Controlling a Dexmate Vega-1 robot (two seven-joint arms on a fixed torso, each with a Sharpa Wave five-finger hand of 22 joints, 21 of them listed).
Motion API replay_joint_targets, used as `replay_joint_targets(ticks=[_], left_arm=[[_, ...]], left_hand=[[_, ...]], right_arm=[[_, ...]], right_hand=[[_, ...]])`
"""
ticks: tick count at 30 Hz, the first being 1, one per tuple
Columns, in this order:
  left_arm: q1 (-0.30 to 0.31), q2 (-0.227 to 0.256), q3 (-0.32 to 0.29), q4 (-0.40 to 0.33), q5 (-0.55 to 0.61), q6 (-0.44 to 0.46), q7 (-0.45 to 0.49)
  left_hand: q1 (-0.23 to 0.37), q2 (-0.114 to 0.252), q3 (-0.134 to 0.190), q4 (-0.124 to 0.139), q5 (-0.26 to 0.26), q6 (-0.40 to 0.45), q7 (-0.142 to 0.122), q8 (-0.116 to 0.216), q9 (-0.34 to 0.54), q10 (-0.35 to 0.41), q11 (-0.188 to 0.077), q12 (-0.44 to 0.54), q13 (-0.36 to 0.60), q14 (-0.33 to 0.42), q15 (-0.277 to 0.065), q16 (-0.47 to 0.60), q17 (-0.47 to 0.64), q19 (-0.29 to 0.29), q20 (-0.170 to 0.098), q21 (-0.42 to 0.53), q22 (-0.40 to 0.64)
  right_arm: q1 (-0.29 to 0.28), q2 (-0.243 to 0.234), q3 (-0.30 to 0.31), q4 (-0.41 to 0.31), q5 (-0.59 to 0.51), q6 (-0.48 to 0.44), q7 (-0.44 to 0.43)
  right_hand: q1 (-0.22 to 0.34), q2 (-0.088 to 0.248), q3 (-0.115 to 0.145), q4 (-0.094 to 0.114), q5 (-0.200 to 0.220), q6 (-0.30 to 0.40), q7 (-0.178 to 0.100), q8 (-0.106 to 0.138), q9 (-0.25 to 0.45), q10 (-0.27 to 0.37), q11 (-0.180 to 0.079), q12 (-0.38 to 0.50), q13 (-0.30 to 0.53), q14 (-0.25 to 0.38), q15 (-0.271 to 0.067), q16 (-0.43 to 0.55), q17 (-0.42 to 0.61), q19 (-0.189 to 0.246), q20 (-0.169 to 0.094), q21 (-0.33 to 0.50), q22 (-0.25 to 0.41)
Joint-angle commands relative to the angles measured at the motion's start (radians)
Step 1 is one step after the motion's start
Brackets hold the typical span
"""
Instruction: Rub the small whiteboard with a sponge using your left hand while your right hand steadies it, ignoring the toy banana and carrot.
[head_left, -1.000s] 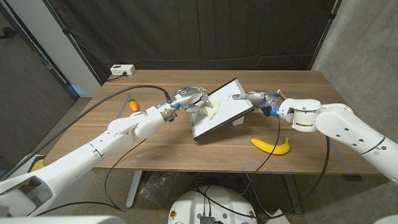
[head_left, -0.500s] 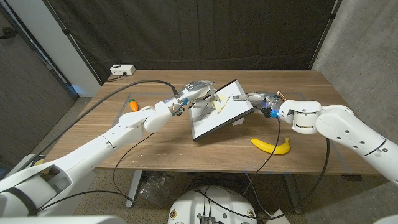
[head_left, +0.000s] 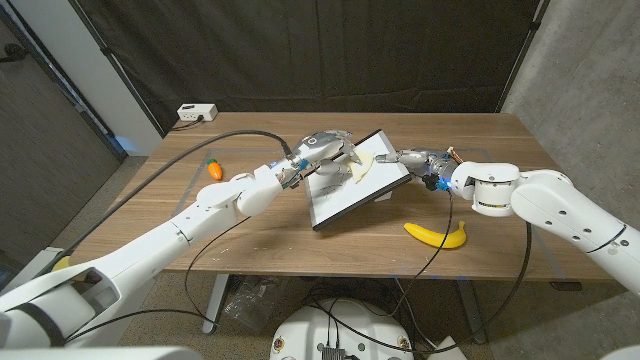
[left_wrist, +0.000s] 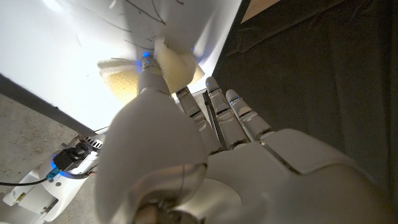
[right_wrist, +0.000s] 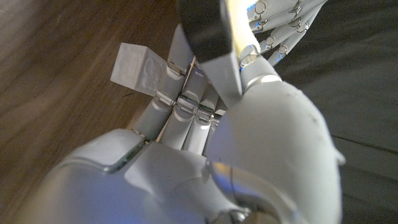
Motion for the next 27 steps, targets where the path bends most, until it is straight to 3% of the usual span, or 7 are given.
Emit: replay_joint_targets(ticks=[1,13,27], left_arm=[[0.107,0.040,-0.038,-0.085,-0.056,0.096,-0.049],[0.219,0.090,-0.093,-0.181,-0.073,0.225,-0.057],[0.285,0.137,-0.132,-0.235,-0.077,0.293,-0.043]], left_hand=[[0.006,0.000,-0.002,0.004,0.003,0.029,0.001,0.011,0.001,0.015,-0.005,0.004,0.002,0.002,-0.149,0.006,0.003,-0.003,-0.067,0.002,0.002],[0.007,-0.001,-0.002,0.005,0.004,0.037,0.001,0.013,0.001,0.022,-0.004,0.005,0.002,0.007,-0.149,0.007,0.003,-0.002,-0.065,0.002,0.002],[0.009,0.000,-0.001,0.006,0.005,0.041,0.000,0.013,0.001,0.027,-0.004,0.005,0.002,0.010,-0.149,0.007,0.003,-0.002,-0.064,0.002,0.003]], right_arm=[[0.031,-0.010,0.010,0.031,0.015,-0.025,0.007],[0.045,-0.012,0.012,0.055,0.012,-0.021,0.036],[0.025,-0.025,0.037,0.049,0.018,-0.016,0.026]], right_hand=[[0.106,0.112,0.007,0.001,0.005,0.010,-0.005,0.005,0.004,0.005,-0.004,-0.001,0.001,0.051,-0.052,0.008,0.006,-0.003,-0.034,0.008,0.003],[0.106,0.112,0.009,0.001,0.005,0.012,-0.005,0.005,0.004,0.003,-0.007,-0.002,0.001,0.052,-0.052,0.011,0.007,-0.005,-0.034,0.011,0.002],[0.106,0.112,0.011,0.000,0.005,0.012,-0.003,0.005,0.003,0.004,-0.005,-0.002,0.001,0.050,-0.052,0.011,0.005,-0.007,-0.034,0.014,0.001]])
